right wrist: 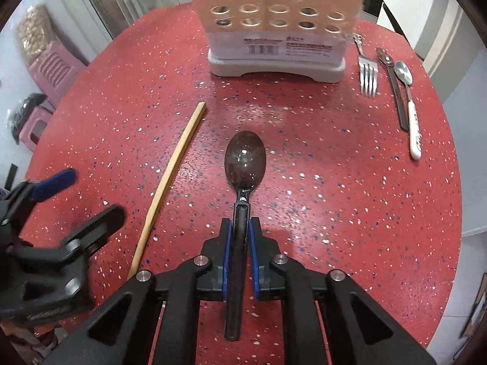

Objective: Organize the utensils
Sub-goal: 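Grasp the brown spoon with the right tool while the left tool grasps the wooden chopstick, then lift the spoon and chopstick with both tools and carry them over the beige holder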

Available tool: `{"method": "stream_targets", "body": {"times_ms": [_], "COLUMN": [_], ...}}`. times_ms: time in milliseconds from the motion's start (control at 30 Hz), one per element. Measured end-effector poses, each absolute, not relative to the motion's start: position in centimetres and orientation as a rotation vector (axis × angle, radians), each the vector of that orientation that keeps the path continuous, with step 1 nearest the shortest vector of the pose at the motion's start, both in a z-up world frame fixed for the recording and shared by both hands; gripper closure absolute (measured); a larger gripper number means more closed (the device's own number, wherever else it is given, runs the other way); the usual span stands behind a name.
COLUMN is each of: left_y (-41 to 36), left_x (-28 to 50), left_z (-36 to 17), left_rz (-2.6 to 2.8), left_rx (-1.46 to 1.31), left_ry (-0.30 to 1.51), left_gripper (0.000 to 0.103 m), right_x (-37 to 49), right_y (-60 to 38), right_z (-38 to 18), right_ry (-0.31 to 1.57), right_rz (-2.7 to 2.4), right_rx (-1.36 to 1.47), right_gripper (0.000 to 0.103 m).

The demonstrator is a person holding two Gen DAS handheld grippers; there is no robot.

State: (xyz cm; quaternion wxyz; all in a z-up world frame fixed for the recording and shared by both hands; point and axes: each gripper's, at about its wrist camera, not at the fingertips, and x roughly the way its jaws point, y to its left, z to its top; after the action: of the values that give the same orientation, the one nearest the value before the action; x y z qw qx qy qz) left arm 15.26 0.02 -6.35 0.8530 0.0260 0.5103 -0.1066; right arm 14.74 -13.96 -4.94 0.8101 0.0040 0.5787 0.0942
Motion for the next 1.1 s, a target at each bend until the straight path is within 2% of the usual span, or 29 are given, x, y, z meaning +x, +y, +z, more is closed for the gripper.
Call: {"method": "stream_targets", "body": {"times_ms": [33,67,100,200,233,500,600,633,667,700,833,1100], "left_y": [-0.5,-0.8,-1.5,-2.6,-3.0,-6.4,-7.2,-7.5,-7.9,-8.2,-8.6,-6.5], "left_x": [15.6,15.8,16.1,16.5,16.7,18.2,19.0,19.0,19.0,18.9,18.5,16.4], "left_z": [-6.6,-6.7,-7.0,-7.4,-7.5,-7.7,-7.6,-7.4,-7.2,-7.2,-7.1,-4.8], "left_rz": [-0.229,-0.231,-0.234,-0.249,-0.250,-0.288,-0.308,-0.323,-0.341,-0.351,-0.349,-0.341], "left_rx": [0.059,0.067,0.086,0.100,0.114,0.212,0.217,0.224,0.237,0.243,0.233,0.032], "left_ry": [1.085,1.094,1.113,1.139,1.152,1.235,1.267,1.271,1.266,1.265,1.222,1.069], "left_gripper": [0.000,0.007,0.010,0.013,0.016,0.017,0.025,0.035,0.059,0.072,0.072,0.072], "right_x": [14.6,14.5,14.3,13.7,13.7,12.8,12.6,12.6,12.5,12.8,12.8,12.6], "right_y": [-14.3,-14.7,-15.0,-16.0,-16.3,-19.3,-20.1,-20.3,-20.7,-20.3,-20.4,-21.3], "right_z": [-4.9,-4.8,-4.8,-4.0,-3.7,-1.7,-1.1,-1.0,-0.8,-0.8,-0.4,0.6], "right_ry": [1.234,1.231,1.226,1.204,1.196,1.137,1.117,1.111,1.102,1.095,1.075,1.016], "right_rz": [0.206,0.212,0.219,0.235,0.241,0.290,0.305,0.309,0.314,0.315,0.323,0.346], "right_rx": [0.016,0.024,0.032,0.049,0.056,0.119,0.139,0.145,0.153,0.158,0.185,0.233], "right_gripper": [0.091,0.091,0.091,0.091,0.091,0.091,0.091,0.091,0.091,0.091,0.091,0.091]}}
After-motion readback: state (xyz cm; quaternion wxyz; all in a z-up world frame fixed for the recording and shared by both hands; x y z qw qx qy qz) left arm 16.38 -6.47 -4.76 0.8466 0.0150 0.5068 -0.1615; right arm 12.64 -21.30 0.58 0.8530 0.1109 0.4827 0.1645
